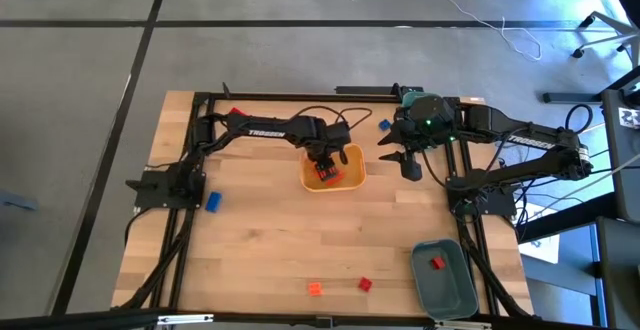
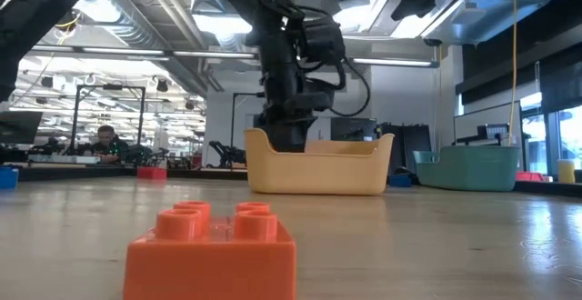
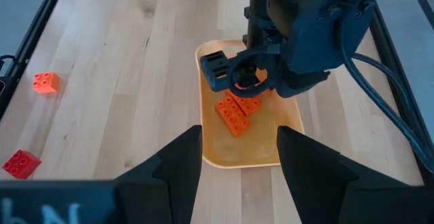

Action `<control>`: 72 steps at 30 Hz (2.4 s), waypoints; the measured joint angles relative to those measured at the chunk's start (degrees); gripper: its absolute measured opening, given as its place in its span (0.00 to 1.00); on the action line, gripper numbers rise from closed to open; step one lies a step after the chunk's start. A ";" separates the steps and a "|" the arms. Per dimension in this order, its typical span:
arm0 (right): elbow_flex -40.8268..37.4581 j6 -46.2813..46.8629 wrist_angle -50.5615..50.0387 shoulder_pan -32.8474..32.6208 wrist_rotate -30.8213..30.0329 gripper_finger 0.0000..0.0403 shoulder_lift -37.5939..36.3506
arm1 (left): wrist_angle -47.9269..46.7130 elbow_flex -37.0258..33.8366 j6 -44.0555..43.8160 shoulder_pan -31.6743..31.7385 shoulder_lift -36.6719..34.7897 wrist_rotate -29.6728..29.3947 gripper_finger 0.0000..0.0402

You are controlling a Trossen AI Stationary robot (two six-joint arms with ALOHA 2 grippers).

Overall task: Sort & place blocks by color
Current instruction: Put the blue game piece into the green bin

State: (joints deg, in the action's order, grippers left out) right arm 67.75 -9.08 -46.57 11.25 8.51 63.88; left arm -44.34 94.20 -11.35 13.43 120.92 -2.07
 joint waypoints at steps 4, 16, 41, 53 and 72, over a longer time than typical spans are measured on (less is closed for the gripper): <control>0.00 -0.13 -0.04 0.00 -0.06 0.47 0.00 | -0.34 0.04 -0.31 0.08 -1.43 -0.16 0.42; 0.00 8.97 -0.59 0.02 -9.53 0.47 0.02 | -8.67 0.08 -3.11 2.90 -16.20 -10.10 0.42; 0.02 35.18 -0.98 25.57 -14.62 0.47 15.11 | -17.76 0.08 -7.56 9.46 -26.16 -10.41 0.42; 0.02 25.17 0.74 29.40 -12.84 0.47 32.87 | -18.02 0.08 -7.50 9.27 -26.14 -10.27 0.42; 0.35 17.15 5.22 30.41 -20.44 0.47 42.99 | -18.22 0.08 -5.98 8.90 -26.10 -7.06 0.42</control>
State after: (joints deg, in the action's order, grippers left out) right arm 68.10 8.06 -41.34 41.66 -11.92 106.87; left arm -62.57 94.28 -17.33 22.33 94.83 -9.13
